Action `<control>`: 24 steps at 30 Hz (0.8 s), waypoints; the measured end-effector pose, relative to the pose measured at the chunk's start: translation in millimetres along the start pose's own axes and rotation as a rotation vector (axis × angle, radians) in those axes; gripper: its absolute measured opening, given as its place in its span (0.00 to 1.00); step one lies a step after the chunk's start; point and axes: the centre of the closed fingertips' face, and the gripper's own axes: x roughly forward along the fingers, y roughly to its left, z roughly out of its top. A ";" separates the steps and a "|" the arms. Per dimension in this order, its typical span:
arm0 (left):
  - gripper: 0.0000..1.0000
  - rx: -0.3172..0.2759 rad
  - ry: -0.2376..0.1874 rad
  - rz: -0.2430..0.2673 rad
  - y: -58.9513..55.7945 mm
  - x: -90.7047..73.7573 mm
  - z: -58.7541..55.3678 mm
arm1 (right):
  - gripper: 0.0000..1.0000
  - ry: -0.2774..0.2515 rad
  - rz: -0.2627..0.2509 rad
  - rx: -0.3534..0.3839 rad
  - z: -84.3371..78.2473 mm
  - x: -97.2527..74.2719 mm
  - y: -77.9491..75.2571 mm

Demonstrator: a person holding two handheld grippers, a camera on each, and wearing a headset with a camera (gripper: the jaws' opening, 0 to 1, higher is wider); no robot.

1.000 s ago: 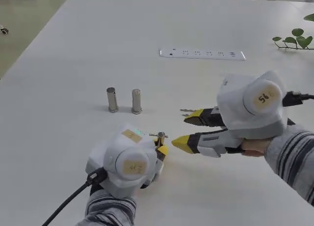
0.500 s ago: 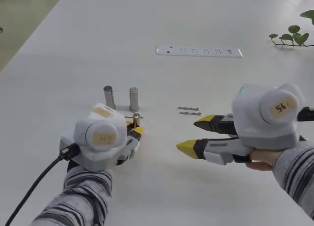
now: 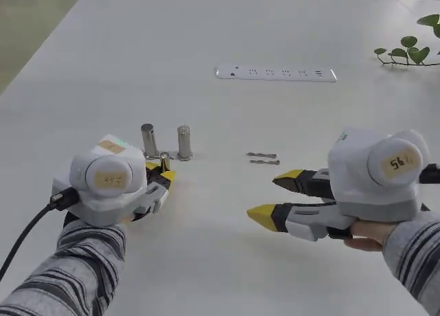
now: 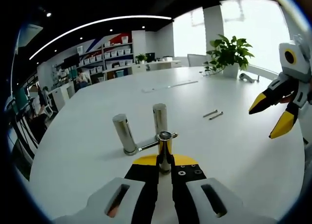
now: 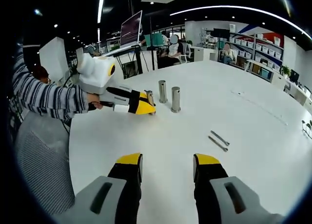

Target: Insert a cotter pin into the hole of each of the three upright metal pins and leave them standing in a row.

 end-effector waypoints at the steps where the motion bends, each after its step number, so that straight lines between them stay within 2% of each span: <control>1: 0.05 -0.002 0.001 0.000 0.4 0.4 -0.7 | 0.38 0.000 0.000 0.002 -0.1 0.2 0.0; 18: 0.05 -0.017 -0.014 -0.027 1.3 2.3 -2.8 | 0.37 -0.001 -0.015 0.023 1.3 -0.1 -6.8; 24: 0.06 -0.021 0.004 -0.052 2.1 3.5 -6.4 | 0.36 0.004 -0.013 0.024 0.0 -1.3 -6.1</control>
